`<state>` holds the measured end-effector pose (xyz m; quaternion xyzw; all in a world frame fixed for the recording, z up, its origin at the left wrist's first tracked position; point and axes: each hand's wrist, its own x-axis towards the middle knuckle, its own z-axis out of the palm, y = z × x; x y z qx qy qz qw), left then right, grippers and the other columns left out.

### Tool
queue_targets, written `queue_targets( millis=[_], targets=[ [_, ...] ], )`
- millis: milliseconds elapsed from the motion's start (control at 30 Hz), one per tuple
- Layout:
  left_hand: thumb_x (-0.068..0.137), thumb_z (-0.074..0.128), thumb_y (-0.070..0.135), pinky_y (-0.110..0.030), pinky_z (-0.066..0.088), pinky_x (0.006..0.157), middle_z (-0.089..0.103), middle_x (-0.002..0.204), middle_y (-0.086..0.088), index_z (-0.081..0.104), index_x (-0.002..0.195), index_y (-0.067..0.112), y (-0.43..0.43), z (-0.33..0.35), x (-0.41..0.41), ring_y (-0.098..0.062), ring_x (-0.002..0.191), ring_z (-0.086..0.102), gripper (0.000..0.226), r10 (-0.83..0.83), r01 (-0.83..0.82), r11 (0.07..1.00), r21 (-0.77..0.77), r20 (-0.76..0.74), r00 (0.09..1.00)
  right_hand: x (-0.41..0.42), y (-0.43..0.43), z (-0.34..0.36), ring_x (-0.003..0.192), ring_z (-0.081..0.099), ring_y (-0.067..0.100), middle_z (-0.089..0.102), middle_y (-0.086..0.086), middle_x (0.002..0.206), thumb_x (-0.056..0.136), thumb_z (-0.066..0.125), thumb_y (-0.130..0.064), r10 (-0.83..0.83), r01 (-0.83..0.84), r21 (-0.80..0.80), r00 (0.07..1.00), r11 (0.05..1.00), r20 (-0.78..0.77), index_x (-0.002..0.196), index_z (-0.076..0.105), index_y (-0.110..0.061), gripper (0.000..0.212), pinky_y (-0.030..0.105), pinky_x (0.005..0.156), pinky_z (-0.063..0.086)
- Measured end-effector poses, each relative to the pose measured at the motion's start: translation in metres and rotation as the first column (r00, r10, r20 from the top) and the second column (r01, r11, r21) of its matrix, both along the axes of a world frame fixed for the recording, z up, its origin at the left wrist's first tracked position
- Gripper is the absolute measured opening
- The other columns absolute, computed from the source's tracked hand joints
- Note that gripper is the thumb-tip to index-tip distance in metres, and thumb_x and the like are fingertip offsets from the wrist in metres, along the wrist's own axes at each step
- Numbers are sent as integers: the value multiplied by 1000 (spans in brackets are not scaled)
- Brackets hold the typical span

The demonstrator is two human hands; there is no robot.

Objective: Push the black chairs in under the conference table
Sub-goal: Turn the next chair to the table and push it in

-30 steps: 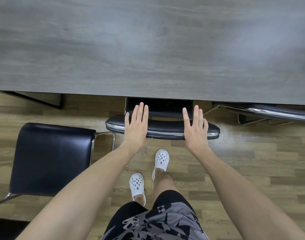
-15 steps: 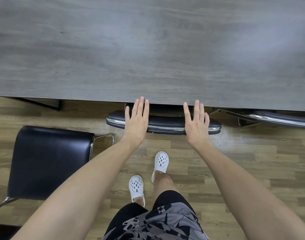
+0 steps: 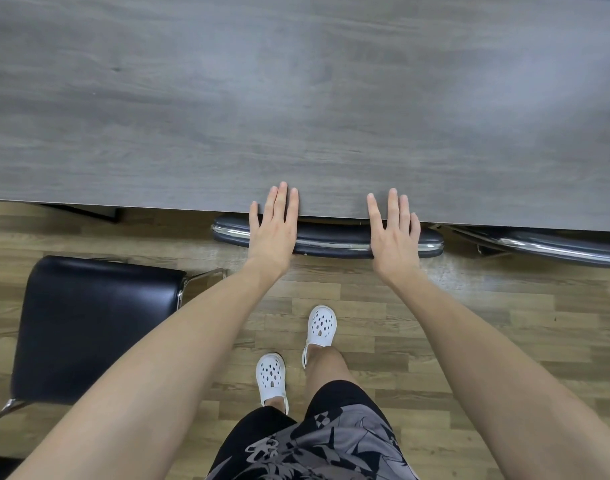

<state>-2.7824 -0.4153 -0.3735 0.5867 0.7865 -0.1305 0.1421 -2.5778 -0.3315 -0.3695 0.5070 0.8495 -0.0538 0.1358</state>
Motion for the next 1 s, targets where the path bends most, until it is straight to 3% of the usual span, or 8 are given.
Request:
queue_targets(
  millis=[500, 700, 800, 900, 1000],
  targets=[
    [71, 85, 16, -51, 6, 118, -11, 162, -11, -16, 151, 10, 11, 7, 0, -27, 150, -6, 129, 9, -8, 999, -42, 20, 1000, -1, 13, 2, 146, -2, 40, -5, 22, 159, 74, 65, 6, 9, -8, -36, 1000, 999, 19, 153, -5, -21, 109, 51, 116, 12],
    [72, 82, 43, -51, 3, 119, -16, 162, -12, -11, 154, 10, 10, 18, -3, -28, 150, -11, 128, -7, 15, 997, -80, 96, 995, 0, 7, 1, 146, 1, 41, -4, 22, 159, 74, 78, -19, -8, 13, -62, 996, 998, 83, 152, -10, -17, 118, 49, 116, 15],
    [80, 79, 26, -49, 2, 120, -13, 162, -13, -6, 154, 8, 1, 24, -1, -30, 149, -12, 114, 52, -44, 997, -57, 140, 989, -1, -5, 6, 146, 2, 39, -2, 20, 159, 74, 80, -30, -24, 31, -82, 997, 996, 77, 153, -7, -15, 118, 47, 116, 16],
    [82, 72, 10, -46, 3, 120, -10, 162, -14, -3, 154, 7, -23, 32, 10, -30, 150, -10, 104, 72, -71, 997, -6, 130, 989, -2, -33, 14, 146, 6, 39, 4, 21, 159, 75, 76, -20, 10, -6, -57, 998, 998, 68, 153, 0, -13, 109, 48, 114, 20],
    [84, 67, 10, -44, 4, 121, -12, 162, -13, -2, 154, 7, -53, 43, 24, -28, 150, -12, 99, 69, -70, 998, -1, 164, 984, -6, -68, 21, 146, 8, 38, 6, 21, 159, 76, 72, -15, 27, -24, -64, 999, 998, 45, 153, 7, -13, 101, 47, 113, 21]
  ],
)
